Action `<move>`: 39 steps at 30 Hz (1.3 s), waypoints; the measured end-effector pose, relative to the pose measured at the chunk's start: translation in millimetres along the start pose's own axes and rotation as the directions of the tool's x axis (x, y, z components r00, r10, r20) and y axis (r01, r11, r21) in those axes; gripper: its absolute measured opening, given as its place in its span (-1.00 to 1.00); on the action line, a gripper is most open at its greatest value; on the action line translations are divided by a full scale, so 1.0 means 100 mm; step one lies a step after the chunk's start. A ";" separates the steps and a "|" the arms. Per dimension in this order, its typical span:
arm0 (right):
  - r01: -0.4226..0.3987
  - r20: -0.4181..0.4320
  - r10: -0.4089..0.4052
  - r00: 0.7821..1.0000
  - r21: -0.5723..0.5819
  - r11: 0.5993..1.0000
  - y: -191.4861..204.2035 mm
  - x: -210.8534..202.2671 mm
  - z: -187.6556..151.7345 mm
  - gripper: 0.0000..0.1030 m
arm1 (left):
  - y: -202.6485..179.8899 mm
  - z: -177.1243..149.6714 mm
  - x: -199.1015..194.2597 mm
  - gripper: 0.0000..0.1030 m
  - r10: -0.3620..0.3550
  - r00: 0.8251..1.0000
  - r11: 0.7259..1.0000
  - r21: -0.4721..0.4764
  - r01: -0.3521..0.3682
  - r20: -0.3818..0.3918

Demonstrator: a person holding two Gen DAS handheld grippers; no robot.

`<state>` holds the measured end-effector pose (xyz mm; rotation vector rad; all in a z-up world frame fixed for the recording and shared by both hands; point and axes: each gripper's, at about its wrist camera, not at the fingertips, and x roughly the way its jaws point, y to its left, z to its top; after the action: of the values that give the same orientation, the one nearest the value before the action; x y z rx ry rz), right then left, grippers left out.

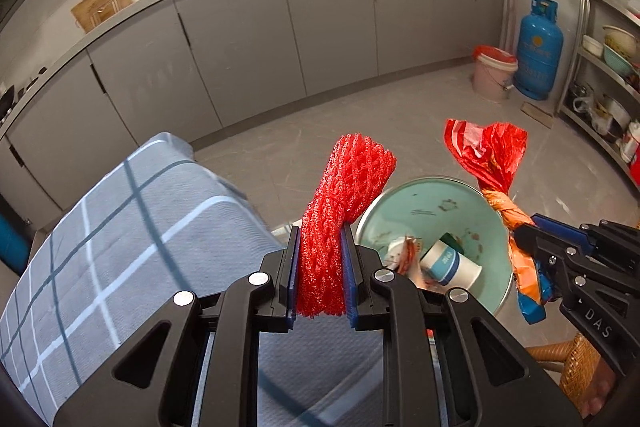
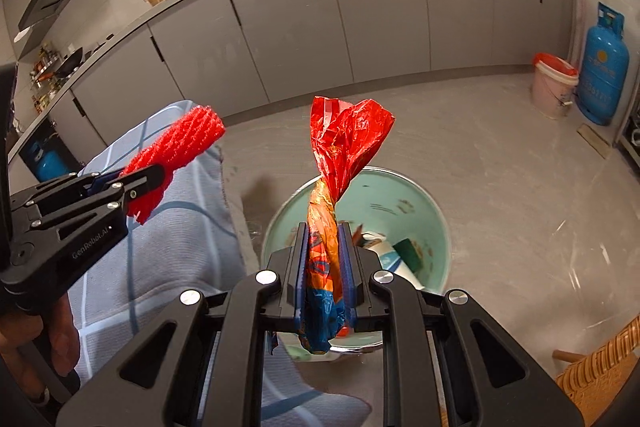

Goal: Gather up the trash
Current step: 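Carry both items over the green basin and open both tools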

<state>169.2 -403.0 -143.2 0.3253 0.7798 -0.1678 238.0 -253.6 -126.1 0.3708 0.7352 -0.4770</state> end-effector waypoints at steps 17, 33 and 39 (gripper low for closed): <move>0.035 -0.035 -0.034 0.999 0.023 0.999 -0.28 0.25 0.06 -0.68 | -0.33 0.08 0.39 -0.63 -0.050 0.998 0.998 0.030 0.051 -0.046; 0.060 -0.014 -0.059 0.998 0.137 0.989 -0.78 0.41 -0.04 -0.06 | -0.48 0.07 0.59 0.53 -0.039 0.998 0.998 0.038 0.041 -0.052; 0.047 0.053 -0.058 0.997 0.191 0.980 -0.80 -0.01 -0.13 0.25 | -0.25 0.02 0.21 0.74 0.002 1.000 1.000 -0.004 -0.002 0.016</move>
<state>139.2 -473.1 -169.2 0.4787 0.7167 -0.3010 239.4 -281.6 -143.8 0.3634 0.7201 -0.4761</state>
